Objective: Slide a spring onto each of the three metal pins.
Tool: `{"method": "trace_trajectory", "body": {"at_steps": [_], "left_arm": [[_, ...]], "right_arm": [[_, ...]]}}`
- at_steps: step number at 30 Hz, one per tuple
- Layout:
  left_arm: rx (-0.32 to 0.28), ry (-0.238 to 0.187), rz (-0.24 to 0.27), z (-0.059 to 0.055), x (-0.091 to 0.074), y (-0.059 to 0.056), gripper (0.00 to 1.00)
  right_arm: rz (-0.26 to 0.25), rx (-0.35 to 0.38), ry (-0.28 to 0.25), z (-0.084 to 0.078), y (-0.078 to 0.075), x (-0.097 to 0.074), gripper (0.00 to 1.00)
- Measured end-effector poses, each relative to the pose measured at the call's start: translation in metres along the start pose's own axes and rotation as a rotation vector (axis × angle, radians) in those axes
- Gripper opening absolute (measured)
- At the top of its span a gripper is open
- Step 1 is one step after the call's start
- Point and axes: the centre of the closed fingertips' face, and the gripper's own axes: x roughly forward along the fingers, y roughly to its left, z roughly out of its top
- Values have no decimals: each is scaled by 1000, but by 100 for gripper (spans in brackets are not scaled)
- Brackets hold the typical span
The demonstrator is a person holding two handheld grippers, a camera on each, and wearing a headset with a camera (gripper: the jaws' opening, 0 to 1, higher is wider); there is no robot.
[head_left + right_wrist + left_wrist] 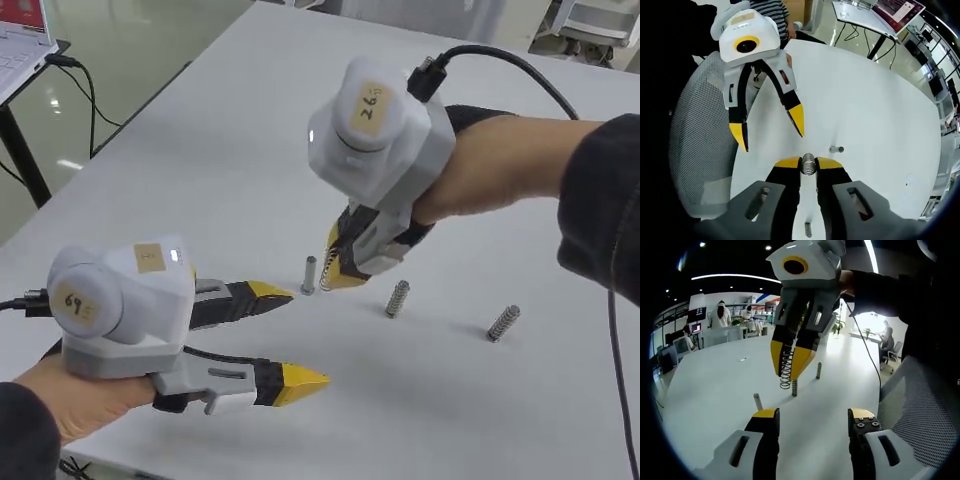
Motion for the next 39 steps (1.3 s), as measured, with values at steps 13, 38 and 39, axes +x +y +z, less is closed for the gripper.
{"method": "trace_trajectory", "body": {"at_steps": [13,38,39], "left_arm": [[-12,2,10,-3,-3,2,53],[-35,17,24,-9,-4,12,53],[-35,18,25,-9,-3,12,53]], "right_arm": [[-38,21,-11,2,-27,6,13],[-28,49,-16,-5,-51,32,13],[-22,51,-14,-5,-50,33,13]]}}
